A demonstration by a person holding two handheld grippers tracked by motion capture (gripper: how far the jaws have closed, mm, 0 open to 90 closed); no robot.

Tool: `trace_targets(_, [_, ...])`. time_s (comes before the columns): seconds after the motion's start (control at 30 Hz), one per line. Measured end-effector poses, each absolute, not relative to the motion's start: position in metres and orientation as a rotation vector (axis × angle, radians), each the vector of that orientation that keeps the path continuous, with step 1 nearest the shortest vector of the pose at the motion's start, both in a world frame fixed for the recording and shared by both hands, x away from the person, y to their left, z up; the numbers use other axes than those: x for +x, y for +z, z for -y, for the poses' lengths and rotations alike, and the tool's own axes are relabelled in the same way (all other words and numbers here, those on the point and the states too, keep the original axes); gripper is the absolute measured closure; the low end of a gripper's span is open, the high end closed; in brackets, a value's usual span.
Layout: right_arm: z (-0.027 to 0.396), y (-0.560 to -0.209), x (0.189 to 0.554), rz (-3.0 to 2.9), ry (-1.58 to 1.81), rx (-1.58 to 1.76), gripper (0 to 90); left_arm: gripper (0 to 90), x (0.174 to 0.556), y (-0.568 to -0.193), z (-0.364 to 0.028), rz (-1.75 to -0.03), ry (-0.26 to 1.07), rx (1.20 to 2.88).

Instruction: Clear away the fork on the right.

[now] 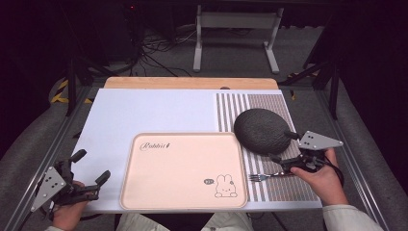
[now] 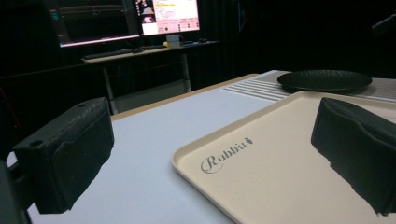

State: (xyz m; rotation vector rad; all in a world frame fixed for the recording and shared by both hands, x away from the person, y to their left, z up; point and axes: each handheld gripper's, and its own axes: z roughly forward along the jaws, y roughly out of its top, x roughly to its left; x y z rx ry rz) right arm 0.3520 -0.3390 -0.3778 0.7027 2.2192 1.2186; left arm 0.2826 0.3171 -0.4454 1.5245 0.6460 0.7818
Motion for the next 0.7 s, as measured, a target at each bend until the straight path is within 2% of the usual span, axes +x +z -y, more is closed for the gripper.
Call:
trace_targets(0.33, [0.341,-0.349,0.357,-2.428,0.939,0.639,11.1,0.0,0.283,-0.445,-0.317,-0.643,0.78,1.528])
trace_targets(0.7, [0.331,-0.344,0.369,-2.612,0.636,0.493,12.7,0.0,0.283,-0.445,-0.317,-0.642,0.783,1.531])
